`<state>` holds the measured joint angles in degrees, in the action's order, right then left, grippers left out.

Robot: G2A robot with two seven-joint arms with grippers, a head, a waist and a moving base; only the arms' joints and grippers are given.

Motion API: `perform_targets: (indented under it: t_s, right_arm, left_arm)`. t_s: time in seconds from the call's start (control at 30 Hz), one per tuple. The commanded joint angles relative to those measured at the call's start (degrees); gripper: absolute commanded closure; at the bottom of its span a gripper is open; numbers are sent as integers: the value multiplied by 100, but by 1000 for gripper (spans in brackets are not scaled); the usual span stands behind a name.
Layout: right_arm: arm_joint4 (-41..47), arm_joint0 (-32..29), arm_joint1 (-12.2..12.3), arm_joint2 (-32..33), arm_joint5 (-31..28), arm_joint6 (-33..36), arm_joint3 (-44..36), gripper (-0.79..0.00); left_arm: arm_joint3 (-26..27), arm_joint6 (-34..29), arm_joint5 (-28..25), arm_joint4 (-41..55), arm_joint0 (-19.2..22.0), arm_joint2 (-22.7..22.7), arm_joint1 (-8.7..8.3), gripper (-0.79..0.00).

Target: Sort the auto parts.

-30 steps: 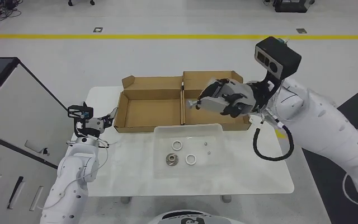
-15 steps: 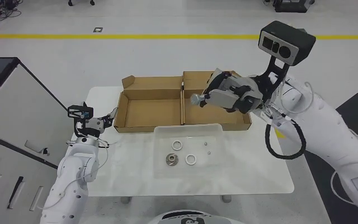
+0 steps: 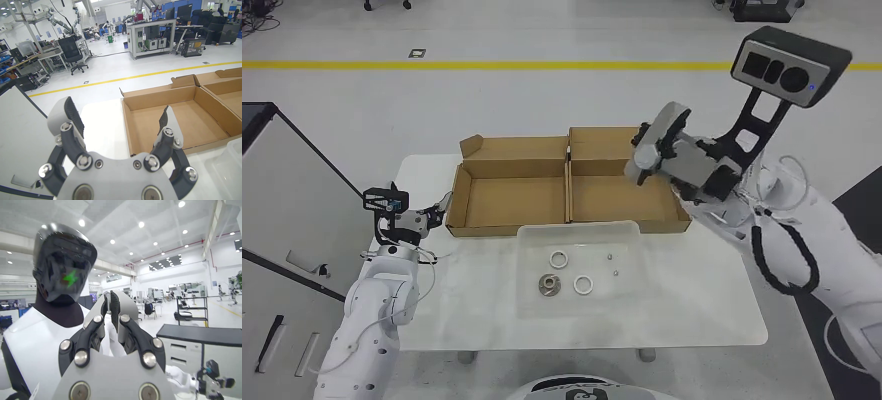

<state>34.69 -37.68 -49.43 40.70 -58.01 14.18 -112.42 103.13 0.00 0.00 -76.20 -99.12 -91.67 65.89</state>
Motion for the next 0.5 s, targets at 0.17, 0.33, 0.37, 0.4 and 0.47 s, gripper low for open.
perform_targets:
  t_s: [0.17, 0.33, 0.37, 0.4, 0.47]
  right_arm:
    - [779, -431, -258, 424, 1, 740, -89, 0]
    - [1024, -690, -400, 683, 1, 1341, 131, 0]
    - [1045, -721, -420, 726, 1, 1419, 171, 0]
    - [997, -739, -432, 768, 1, 1525, 242, 0]
    - [930, -763, -450, 822, 27, 1669, 363, 0]
  left_arm:
    - [0, 0, 0, 0, 0, 0, 0, -785]
    - [0, 0, 0, 0, 0, 0, 0, -785]
    - [0, 0, 0, 0, 0, 0, 0, -785]
    - [0, 0, 0, 0, 0, 0, 0, -785]
    - [0, 0, 0, 0, 0, 0, 0, -785]
